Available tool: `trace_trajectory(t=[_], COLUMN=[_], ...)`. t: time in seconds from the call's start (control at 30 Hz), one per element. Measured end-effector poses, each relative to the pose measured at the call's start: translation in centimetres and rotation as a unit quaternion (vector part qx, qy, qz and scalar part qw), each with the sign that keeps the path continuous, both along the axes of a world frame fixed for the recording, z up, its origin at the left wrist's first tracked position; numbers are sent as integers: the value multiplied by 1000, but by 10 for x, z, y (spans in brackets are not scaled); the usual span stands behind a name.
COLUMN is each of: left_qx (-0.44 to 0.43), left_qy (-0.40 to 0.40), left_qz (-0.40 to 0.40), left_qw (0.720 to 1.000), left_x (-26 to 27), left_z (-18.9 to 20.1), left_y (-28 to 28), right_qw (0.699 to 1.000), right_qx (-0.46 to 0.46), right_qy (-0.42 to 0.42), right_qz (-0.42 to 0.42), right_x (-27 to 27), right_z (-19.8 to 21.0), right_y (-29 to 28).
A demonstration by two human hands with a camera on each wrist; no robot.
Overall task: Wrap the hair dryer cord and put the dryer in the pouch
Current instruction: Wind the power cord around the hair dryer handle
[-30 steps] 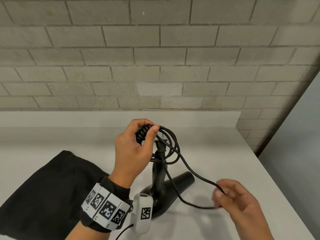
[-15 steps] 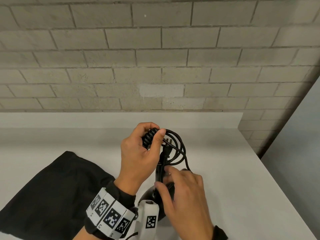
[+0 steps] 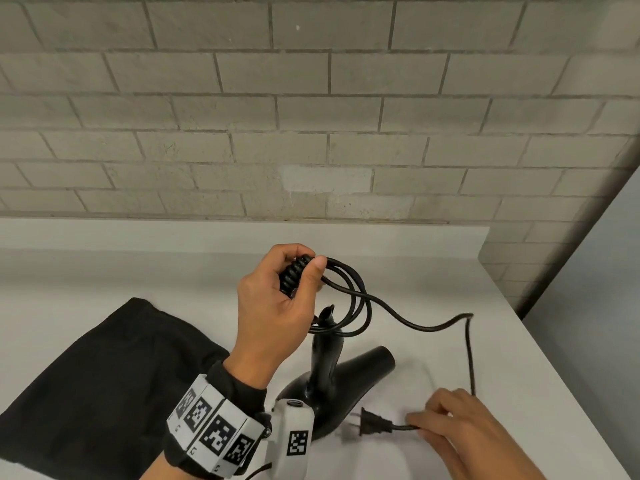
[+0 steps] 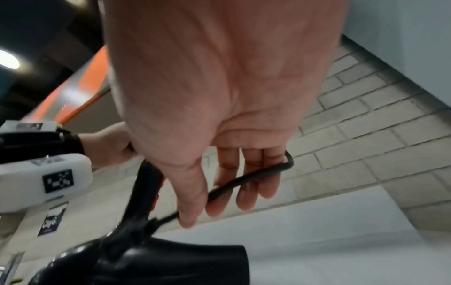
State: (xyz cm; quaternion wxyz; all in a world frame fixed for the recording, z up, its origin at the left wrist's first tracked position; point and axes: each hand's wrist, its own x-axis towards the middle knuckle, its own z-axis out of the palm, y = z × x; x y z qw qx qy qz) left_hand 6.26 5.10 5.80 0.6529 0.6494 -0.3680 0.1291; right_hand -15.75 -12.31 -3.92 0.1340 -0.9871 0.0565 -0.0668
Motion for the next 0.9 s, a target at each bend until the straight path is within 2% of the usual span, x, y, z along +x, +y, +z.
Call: trace_trajectory(t=[0.07, 0.13, 0.17, 0.23, 0.3, 0.33, 0.4, 0.47, 0.53, 0.57, 0.63, 0.73, 0.83, 0.9], left_qx=[0, 3, 5, 9, 9, 10, 10, 11, 11, 12, 14, 12, 16, 15], left_qy=[2, -1, -3, -6, -8, -9, -12, -14, -11, -11, -13, -20, -37, -47], left_qz=[-4, -7, -9, -13, -15, -16, -17, -15, -10, -7, -7, -20, -41, -71], left_qw=[1000, 1000, 1000, 1000, 1000, 1000, 1000, 1000, 1000, 1000, 1000, 1000, 998, 996], left_x=[-1, -3, -3, -5, -7, -7, -9, -11, -11, -11, -10, -11, -16, -20], left_z=[0, 0, 0, 1, 1, 1, 0, 0, 0, 0, 0, 1, 3, 4], left_y=[-2, -3, -4, -5, -5, -5, -6, -5, -4, -4, -3, -2, -2, -1], right_qw=[999, 995, 990, 966, 930, 917, 912, 927, 936, 939, 943, 927, 908, 911], right_qx=[8, 69, 96, 151, 142, 132, 149, 173, 182, 150, 39, -71, -109, -76], right_qy=[-39, -67, -106, -209, -339, -375, -371, -306, -270, -280, -312, -367, -403, -398], right_qz=[-6, 0, -1, 0, -11, -33, -90, -128, -136, -131, -108, -43, 38, 75], right_x=[-3, -5, -5, 6, 21, 30, 45, 56, 62, 62, 62, 61, 65, 70], right_z=[-12, -2, 8, 34, 57, 65, 75, 78, 80, 83, 95, 116, 140, 154], right_y=[-5, 5, 14, 34, 53, 60, 64, 65, 65, 64, 63, 55, 40, 31])
